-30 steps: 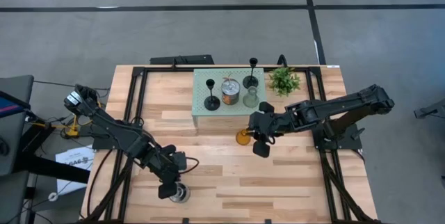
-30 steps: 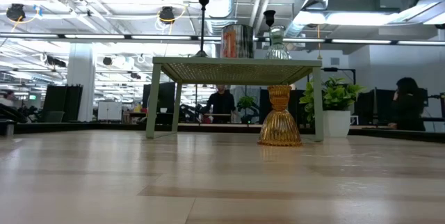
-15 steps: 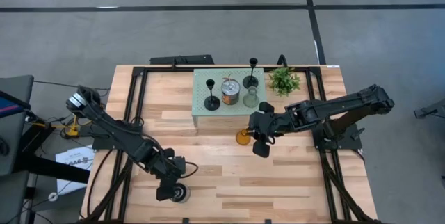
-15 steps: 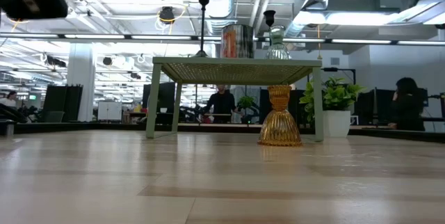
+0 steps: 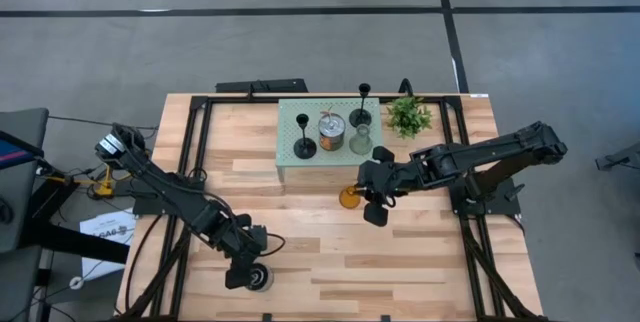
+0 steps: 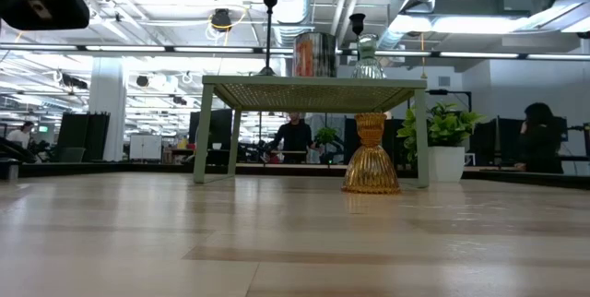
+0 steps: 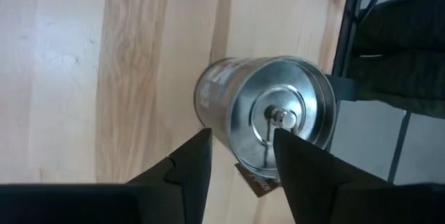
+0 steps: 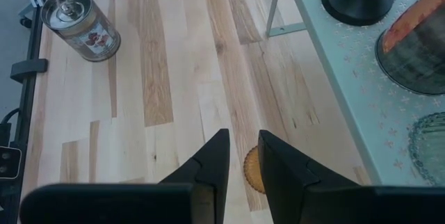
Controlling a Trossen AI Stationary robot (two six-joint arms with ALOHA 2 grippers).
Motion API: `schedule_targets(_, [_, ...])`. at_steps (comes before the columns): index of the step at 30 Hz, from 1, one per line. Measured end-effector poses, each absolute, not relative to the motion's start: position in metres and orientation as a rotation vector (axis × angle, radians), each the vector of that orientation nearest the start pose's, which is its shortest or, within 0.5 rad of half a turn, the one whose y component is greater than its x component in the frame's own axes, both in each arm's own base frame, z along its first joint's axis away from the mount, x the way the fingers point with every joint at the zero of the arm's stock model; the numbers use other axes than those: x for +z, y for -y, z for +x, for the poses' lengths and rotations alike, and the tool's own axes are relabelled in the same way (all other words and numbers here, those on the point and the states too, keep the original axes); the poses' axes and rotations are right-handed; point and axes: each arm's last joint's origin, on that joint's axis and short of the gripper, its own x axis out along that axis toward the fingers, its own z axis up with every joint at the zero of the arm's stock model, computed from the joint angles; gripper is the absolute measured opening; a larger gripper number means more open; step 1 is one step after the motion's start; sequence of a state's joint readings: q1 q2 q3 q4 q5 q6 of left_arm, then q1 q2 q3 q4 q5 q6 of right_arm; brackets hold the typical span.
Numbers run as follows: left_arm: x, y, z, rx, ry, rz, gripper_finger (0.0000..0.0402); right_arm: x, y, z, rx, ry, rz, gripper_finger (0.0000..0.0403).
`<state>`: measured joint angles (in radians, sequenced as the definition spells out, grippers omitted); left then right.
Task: Pick & Place candle stick holders
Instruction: Put the brown scented candle on the shelf
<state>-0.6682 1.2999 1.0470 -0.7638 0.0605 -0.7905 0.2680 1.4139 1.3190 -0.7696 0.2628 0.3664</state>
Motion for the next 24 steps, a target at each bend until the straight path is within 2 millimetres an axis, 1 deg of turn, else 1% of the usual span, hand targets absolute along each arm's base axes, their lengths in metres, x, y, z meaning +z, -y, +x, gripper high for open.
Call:
schedule_targets(12, [0.272, 0.158, 0.199, -0.227, -1.15, -0.389, 0.0154, 0.328, -0.07, 0.282, -0.147, -0.82, 0.118, 0.007])
schedule_targets(14, [0.268, 0.159, 0.2, -0.232, -1.14, -0.395, 0.0154, 0.328, -0.07, 0.282, -0.147, -0.82, 0.118, 0.007])
schedule_targets(18, [0.252, 0.16, 0.2, -0.233, -1.129, -0.441, 0.0154, 0.328, -0.07, 0.282, -0.147, -0.82, 0.118, 0.007])
schedule_targets(24, [0.241, 0.159, 0.199, -0.221, -1.138, -0.453, 0.0154, 0.328, -0.07, 0.282, -0.147, -0.821, 0.117, 0.007])
